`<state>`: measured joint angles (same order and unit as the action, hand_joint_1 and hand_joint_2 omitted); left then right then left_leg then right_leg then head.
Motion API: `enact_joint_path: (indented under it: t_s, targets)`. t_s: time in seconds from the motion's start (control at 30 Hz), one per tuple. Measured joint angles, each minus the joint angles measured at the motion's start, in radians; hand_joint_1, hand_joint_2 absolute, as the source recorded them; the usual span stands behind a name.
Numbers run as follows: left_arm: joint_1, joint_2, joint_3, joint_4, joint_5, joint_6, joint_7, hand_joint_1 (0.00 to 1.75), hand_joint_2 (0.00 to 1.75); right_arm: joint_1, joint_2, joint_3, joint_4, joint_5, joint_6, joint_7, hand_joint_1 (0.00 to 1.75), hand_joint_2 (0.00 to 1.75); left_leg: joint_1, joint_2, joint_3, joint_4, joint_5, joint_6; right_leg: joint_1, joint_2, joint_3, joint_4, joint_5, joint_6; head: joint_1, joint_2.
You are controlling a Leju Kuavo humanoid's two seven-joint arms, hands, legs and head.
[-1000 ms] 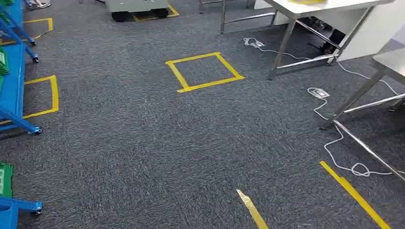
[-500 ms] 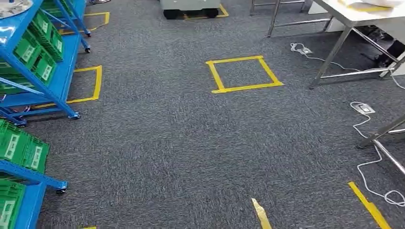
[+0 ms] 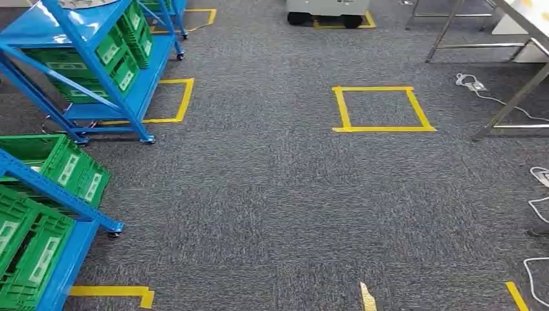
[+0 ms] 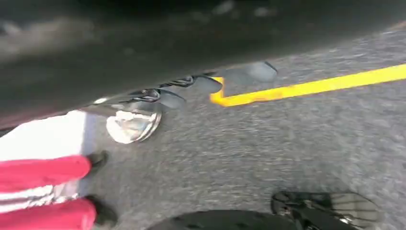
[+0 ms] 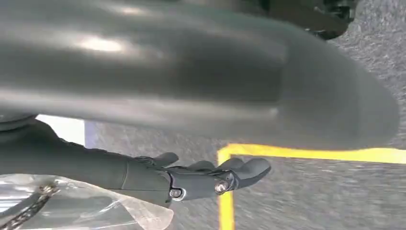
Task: Take the parts from the cabinet and place them on the table.
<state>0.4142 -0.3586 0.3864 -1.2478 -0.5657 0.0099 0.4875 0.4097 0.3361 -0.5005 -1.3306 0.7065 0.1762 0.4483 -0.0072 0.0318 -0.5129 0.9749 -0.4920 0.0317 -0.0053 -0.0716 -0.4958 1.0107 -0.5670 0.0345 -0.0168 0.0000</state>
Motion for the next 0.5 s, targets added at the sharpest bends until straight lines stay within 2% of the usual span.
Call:
enact_joint_path:
  t_s: [0.03, 0.07, 0.1, 0.13, 0.17, 0.2, 0.23, 0.27, 0.3, 0.33, 0.37, 0.43, 0.47, 0.5]
  targets:
    - [0.000, 0.000, -0.003, -0.001, 0.000, 0.001, 0.000, 0.00, 0.00, 0.001, 0.000, 0.001, 0.000, 0.001, 0.001, 0.000, 0.00, 0.00, 0.001, -0.012, -0.003, 0.000, 0.002, 0.004, -0.002, 0.038, -0.024, 0.054, -0.035, 0.001, 0.002, 0.000]
    - [-0.003, 0.000, -0.005, -0.002, 0.000, 0.003, 0.000, 0.00, 0.00, 0.002, 0.000, 0.001, 0.000, 0.002, 0.000, 0.000, 0.00, 0.00, 0.001, -0.027, -0.005, 0.000, 0.003, 0.006, -0.004, 0.059, -0.069, 0.148, -0.080, 0.004, 0.003, 0.000]
    - [-0.003, 0.000, -0.006, -0.002, 0.000, 0.003, 0.000, 0.00, 0.00, 0.004, 0.000, 0.001, 0.000, 0.002, 0.000, 0.002, 0.00, 0.00, 0.001, -0.039, -0.006, 0.000, 0.003, 0.007, -0.005, 0.066, -0.107, 0.224, -0.110, 0.005, 0.002, 0.000]
    - [-0.001, 0.000, -0.008, -0.002, 0.000, 0.003, 0.000, 0.00, 0.00, 0.008, 0.000, 0.001, 0.001, 0.002, 0.000, 0.002, 0.00, 0.00, 0.001, -0.053, -0.005, 0.001, 0.002, 0.007, -0.005, 0.069, -0.141, 0.286, -0.123, 0.008, 0.003, 0.000]
    - [0.001, 0.000, -0.009, -0.002, 0.000, 0.003, 0.000, 0.00, 0.00, 0.009, 0.000, 0.001, 0.001, 0.002, 0.000, 0.002, 0.00, 0.00, 0.001, -0.068, -0.003, 0.001, 0.002, 0.007, -0.005, 0.069, -0.152, 0.295, -0.108, 0.010, 0.002, 0.000]
    - [0.002, 0.000, -0.009, -0.002, 0.000, 0.003, 0.000, 0.00, 0.00, 0.009, 0.000, 0.001, 0.001, 0.002, 0.000, 0.002, 0.00, 0.00, 0.002, -0.083, 0.000, 0.002, 0.001, 0.006, -0.007, 0.070, -0.142, 0.259, -0.072, 0.011, 0.002, 0.000]
    - [0.002, 0.000, -0.010, -0.002, 0.001, 0.003, 0.001, 0.00, 0.00, 0.009, 0.000, 0.000, 0.001, 0.002, 0.000, 0.002, 0.00, 0.00, 0.003, -0.097, 0.003, 0.004, -0.001, 0.003, -0.010, 0.073, -0.114, 0.189, -0.023, 0.012, 0.002, 0.000]
    - [0.002, 0.000, -0.011, -0.002, 0.002, 0.004, 0.004, 0.00, 0.00, 0.009, 0.000, 0.001, 0.001, 0.002, 0.001, 0.002, 0.00, 0.00, 0.005, -0.112, 0.007, 0.007, -0.004, -0.002, -0.015, 0.090, -0.073, 0.095, 0.030, 0.015, 0.002, 0.000]
    - [0.002, 0.000, -0.013, -0.002, 0.004, 0.005, 0.006, 0.00, 0.00, 0.010, 0.000, 0.002, 0.001, 0.002, 0.001, 0.002, 0.00, 0.00, 0.006, -0.123, 0.002, 0.010, -0.009, -0.009, -0.024, 0.142, -0.046, 0.025, 0.057, 0.020, 0.004, 0.000]
    - [-0.001, 0.000, -0.014, -0.002, 0.007, 0.008, 0.013, 0.00, 0.00, 0.011, 0.000, 0.003, 0.003, 0.002, 0.002, 0.002, 0.00, 0.00, 0.000, -0.137, -0.004, 0.025, -0.015, -0.016, -0.029, 0.194, -0.033, -0.001, 0.039, 0.020, 0.007, 0.000]
    - [-0.002, 0.000, -0.018, -0.002, 0.011, 0.013, 0.016, 0.00, 0.00, 0.012, 0.000, 0.005, 0.003, 0.003, 0.003, 0.002, 0.00, 0.00, 0.003, -0.149, -0.013, 0.026, -0.012, -0.022, -0.027, 0.181, -0.025, 0.003, 0.032, 0.008, 0.002, 0.000]
    - [0.002, 0.000, -0.021, -0.002, 0.024, 0.027, 0.024, 0.00, 0.00, 0.014, 0.000, 0.009, 0.003, 0.005, 0.003, 0.006, 0.00, 0.00, 0.011, -0.173, -0.022, 0.025, -0.005, -0.035, -0.020, 0.159, -0.028, 0.003, 0.033, -0.003, 0.004, 0.000]
    - [0.005, 0.001, -0.022, -0.002, 0.034, 0.037, 0.030, 0.00, 0.00, 0.013, 0.000, 0.014, 0.003, 0.005, 0.003, 0.006, 0.00, 0.00, 0.011, -0.186, -0.024, 0.027, -0.007, -0.039, -0.024, 0.142, -0.025, -0.004, 0.036, -0.010, 0.005, 0.000]
    - [0.005, 0.000, -0.024, -0.002, 0.040, 0.043, 0.031, 0.00, 0.00, 0.012, 0.000, 0.018, 0.003, 0.008, 0.003, 0.007, 0.00, 0.00, 0.008, -0.136, -0.028, 0.042, -0.020, -0.042, -0.023, 0.125, -0.019, -0.008, 0.038, -0.018, 0.004, 0.000]
